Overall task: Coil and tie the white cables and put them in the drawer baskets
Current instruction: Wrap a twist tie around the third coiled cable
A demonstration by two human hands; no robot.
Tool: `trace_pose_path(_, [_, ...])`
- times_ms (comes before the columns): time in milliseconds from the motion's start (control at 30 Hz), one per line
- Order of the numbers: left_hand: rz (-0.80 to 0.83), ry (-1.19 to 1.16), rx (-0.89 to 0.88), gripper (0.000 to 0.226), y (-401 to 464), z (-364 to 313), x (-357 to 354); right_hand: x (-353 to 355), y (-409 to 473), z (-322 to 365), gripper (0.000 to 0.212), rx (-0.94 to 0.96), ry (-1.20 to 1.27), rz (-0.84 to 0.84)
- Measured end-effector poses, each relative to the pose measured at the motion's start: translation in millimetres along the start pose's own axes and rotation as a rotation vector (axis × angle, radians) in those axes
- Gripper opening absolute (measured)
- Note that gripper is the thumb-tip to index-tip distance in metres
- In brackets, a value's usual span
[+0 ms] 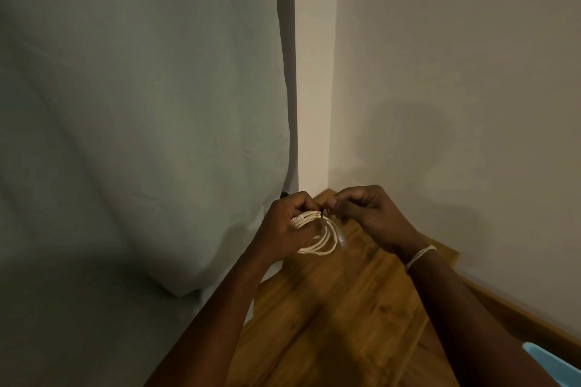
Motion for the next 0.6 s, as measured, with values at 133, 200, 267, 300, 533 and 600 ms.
trace_pose_path(133, [0.003, 0.031, -0.044, 0.014, -2, -4, 0, -1, 3, 5, 0.014, -0.019, 0.007, 0.049])
trace_pose_path(200, [-0.018, 0.053, -0.051, 0.017, -2, -4, 0, 2, 3, 3, 0.014, -0.031, -0.014, 0.031])
trace_pose_path(267, [-0.036, 0.066, -0.055, 0.020, -4, -2, 0, 3, 0, 1, 0.011, -0.037, -0.023, 0.002])
trace_pose_path(300, [-0.043, 0.070, -0.058, 0.021, -4, -2, -1, 2, -1, 0, 0.010, -0.048, -0.011, -0.021])
trace_pose_path(533, [-0.031, 0.092, -0.106, 0.014, -7, -2, -11, -2, -16, -16, 0.010, -0.170, 0.131, -0.156])
trace_pose_path(600, [-0.036, 0.109, -0.122, 0.016, -8, -1, -13, -3, -18, -18, 0.010, -0.184, 0.143, -0.181])
Point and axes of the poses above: each hand's wrist, its own y-axis towards the middle knuckle, its own x-axis out of the back of the hand, z = x × y, the point moved 8 cm from there along y, towards the middle knuckle, and after that the axes turned 14 degrees about -y, right-handed, at the moved point
